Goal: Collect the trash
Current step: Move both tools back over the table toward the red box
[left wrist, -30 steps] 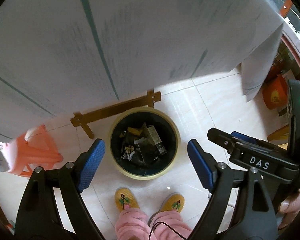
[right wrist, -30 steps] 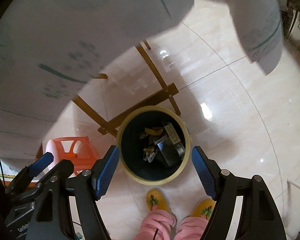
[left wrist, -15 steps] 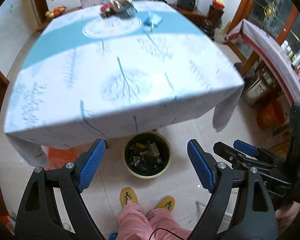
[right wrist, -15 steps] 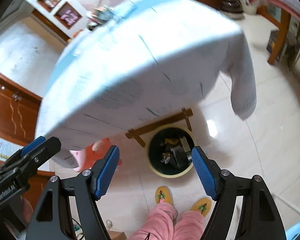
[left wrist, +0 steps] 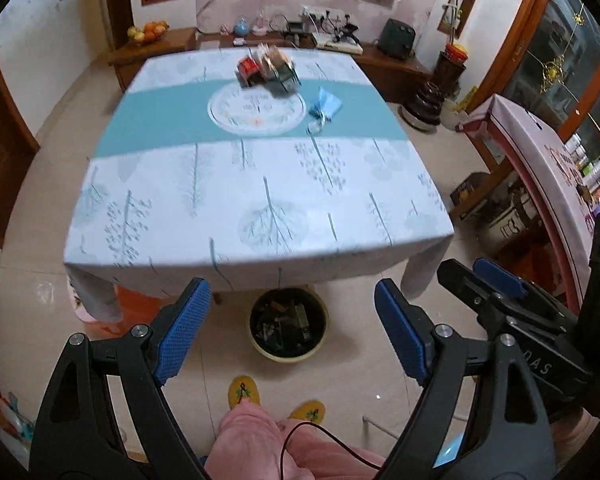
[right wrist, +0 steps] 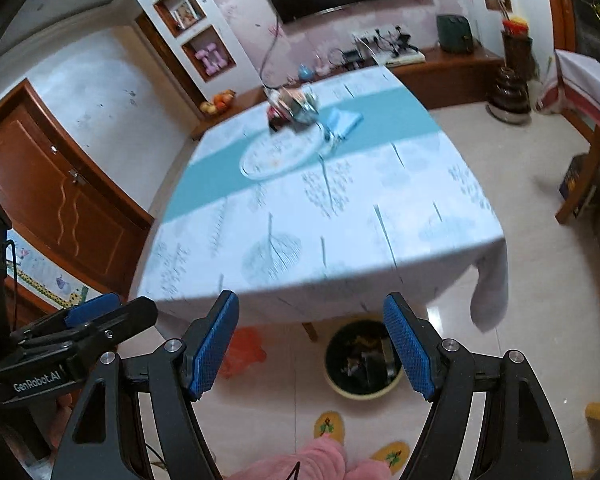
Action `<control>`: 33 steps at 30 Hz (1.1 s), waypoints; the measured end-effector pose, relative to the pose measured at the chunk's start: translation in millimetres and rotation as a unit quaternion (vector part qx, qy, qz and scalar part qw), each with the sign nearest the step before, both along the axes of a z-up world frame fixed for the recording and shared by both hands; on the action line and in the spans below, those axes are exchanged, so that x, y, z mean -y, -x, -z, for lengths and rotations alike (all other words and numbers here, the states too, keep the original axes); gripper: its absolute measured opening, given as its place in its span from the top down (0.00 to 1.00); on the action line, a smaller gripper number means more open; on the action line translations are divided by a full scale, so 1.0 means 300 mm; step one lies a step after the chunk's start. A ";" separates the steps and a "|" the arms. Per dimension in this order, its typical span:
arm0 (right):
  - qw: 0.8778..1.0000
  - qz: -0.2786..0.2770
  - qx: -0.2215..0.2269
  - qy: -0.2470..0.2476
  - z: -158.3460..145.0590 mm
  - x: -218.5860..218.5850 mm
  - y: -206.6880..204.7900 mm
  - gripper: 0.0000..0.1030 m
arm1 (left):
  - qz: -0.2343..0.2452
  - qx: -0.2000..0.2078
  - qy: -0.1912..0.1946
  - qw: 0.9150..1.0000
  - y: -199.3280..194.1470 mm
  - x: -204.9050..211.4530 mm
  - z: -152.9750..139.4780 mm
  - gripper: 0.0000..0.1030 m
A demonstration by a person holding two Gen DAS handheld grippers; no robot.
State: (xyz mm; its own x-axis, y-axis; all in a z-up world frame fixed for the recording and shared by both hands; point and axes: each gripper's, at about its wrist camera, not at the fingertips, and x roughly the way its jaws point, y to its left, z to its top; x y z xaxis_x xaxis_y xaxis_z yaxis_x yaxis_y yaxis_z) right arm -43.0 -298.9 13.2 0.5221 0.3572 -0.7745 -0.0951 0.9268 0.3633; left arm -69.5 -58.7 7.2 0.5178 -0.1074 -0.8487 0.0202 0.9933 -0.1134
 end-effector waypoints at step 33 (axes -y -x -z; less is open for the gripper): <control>0.993 0.001 0.034 0.114 0.009 -0.479 -1.374 0.26 | 0.035 -0.043 0.014 0.998 -1.344 -0.410 0.060 0.21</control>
